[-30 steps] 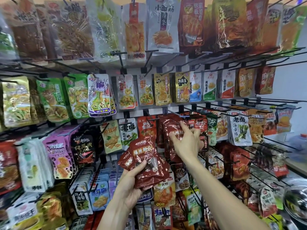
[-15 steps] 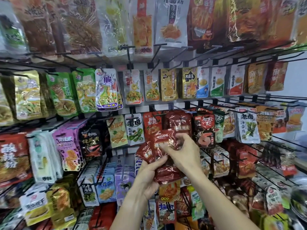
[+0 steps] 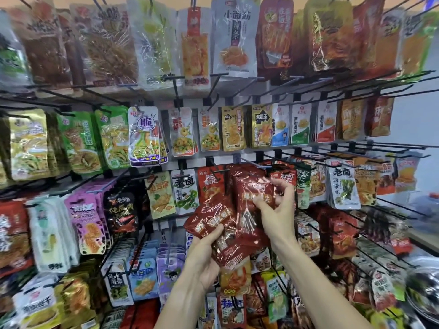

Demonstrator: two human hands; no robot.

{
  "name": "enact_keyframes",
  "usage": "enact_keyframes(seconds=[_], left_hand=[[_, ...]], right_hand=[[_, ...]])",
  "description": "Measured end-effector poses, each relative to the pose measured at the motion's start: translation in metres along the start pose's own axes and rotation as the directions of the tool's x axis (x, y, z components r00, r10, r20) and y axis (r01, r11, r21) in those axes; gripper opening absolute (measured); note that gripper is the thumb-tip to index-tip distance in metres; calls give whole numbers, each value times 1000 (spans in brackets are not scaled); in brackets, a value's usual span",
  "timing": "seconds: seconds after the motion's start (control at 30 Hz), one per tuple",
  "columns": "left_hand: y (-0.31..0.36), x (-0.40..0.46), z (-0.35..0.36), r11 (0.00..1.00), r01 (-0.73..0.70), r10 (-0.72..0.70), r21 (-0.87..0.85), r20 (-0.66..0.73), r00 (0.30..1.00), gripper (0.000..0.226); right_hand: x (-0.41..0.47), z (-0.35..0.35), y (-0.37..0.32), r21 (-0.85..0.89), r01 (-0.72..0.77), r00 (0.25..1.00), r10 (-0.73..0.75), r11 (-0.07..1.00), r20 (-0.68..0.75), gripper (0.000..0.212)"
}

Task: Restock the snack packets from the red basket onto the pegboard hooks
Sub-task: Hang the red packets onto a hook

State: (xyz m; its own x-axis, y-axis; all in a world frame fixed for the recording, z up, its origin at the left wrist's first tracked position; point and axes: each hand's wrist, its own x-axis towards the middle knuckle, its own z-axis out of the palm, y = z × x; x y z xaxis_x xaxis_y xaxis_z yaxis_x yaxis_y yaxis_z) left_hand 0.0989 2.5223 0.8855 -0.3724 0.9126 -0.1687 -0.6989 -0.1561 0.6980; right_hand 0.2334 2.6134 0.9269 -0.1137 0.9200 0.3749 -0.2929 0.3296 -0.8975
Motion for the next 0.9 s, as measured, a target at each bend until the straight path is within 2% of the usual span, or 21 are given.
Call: enact_keyframes(seconds=[0.07, 0.2, 0.43, 0.6, 0.73, 0.9], left_hand=[[1, 2, -4, 1000, -6, 7, 4, -20, 1000, 54], [3, 2, -10, 1000, -14, 15, 10, -53, 998, 64], [8, -4, -13, 999, -31, 30, -16, -49, 998, 52], [16, -7, -20, 1000, -22, 21, -21, -34, 999, 65], [20, -9, -24, 1000, -31, 31, 0, -13, 999, 63], [21, -10, -23, 999, -28, 28, 21, 2, 1000, 64]], right_hand=[[11, -1, -7, -125, 73, 997, -76, 990, -26, 49], [22, 2, -8, -320, 91, 996, -94, 943, 4, 50], [32, -4, -1, -355, 121, 993, -109, 927, 55, 55], [39, -7, 4, -421, 104, 994, -106, 901, 19, 57], [43, -7, 11, -429, 81, 996, -89, 900, 1, 57], [59, 10, 20, -568, 12, 998, -43, 823, -41, 51]])
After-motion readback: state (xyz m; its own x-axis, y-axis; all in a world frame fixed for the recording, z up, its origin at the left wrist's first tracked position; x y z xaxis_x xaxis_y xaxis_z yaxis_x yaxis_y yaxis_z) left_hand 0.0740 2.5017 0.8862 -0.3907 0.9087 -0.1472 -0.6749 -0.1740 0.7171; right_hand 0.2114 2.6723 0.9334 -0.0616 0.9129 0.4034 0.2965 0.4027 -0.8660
